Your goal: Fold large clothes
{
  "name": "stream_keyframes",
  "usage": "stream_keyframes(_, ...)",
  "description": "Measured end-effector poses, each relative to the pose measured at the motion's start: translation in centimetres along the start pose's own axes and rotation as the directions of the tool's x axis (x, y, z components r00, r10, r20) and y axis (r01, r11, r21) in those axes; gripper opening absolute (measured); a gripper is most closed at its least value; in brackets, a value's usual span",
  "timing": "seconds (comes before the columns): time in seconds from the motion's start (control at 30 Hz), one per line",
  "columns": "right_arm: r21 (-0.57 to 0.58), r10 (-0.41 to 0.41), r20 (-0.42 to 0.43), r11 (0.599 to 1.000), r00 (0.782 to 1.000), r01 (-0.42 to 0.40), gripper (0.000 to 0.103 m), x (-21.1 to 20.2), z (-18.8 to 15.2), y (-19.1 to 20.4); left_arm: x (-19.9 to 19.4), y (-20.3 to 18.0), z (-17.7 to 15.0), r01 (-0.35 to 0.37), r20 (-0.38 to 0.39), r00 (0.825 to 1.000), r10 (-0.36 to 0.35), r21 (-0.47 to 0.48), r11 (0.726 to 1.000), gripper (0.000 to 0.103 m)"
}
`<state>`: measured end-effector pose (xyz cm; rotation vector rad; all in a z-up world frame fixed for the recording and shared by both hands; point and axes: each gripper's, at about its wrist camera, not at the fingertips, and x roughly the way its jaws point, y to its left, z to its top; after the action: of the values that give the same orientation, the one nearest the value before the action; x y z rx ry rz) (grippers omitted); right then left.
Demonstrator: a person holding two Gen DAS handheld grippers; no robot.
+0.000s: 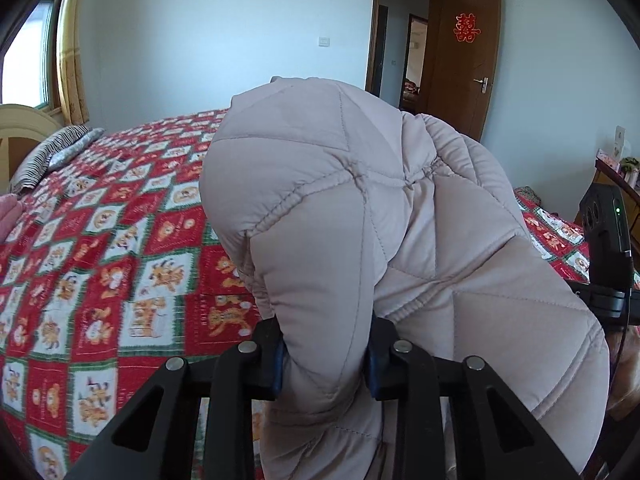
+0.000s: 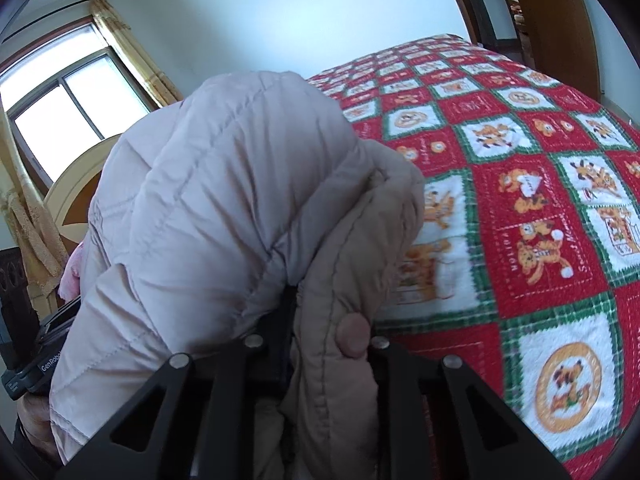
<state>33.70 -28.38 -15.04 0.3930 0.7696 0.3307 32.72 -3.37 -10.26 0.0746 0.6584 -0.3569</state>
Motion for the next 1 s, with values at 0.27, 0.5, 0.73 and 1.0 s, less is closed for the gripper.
stream_keyframes(0.27, -0.083, 0.066, -0.008, 0.994, 0.998, -0.066, 0.021, 0.2, -0.1, 7.1, -6.1, 4.4, -1.3, -0.064, 0.046, 0.997, 0.066, -0.040, 0.997, 0.029)
stream_keyframes(0.5, -0.169, 0.157, -0.054, 0.972, 0.986, -0.163, 0.021, 2.1, -1.2, 14.6, -11.8, 9.8, -3.0, -0.148, 0.073, 0.985, 0.154, -0.086, 0.985, 0.028)
stream_keyframes(0.73, -0.229, 0.219, -0.106, 0.944, 0.970, -0.238, 0.021, 4.4, -2.3, 20.3, -15.4, 15.2, -5.9, -0.219, 0.056, 0.972, 0.228, -0.142, 0.965, 0.028)
stream_keyframes(1.0, -0.269, 0.236, -0.160, 0.924, 0.959, -0.272, 0.021, 6.1, -3.7, 24.3, -16.4, 18.1, -8.5, -0.254, 0.024, 0.965, 0.262, -0.178, 0.951, 0.028)
